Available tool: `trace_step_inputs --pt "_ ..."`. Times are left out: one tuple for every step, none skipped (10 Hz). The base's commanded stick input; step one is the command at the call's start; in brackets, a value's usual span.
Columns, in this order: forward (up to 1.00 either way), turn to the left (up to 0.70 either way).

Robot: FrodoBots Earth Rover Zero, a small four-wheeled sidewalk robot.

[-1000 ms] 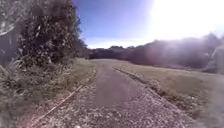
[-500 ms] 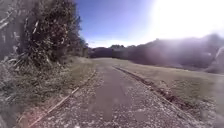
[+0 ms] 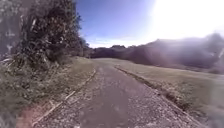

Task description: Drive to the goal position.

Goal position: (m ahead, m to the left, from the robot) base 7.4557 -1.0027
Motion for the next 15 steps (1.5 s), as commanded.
trace_step_inputs --pt "0.60 -0.08" --pt "0.60 -0.01" --pt "0.60 0.00" --pt "0.60 0.00" --pt "0.60 0.00" --pt "0.60 0.00" --pt "0.60 0.00" --pt "0.60 0.00" --pt "0.60 0.00" --pt "0.60 0.00" --pt "0.60 0.00" --pt "0.60 0.00" --pt "0.60 0.00" --pt "0.60 0.00" --pt "0.60 0.00"
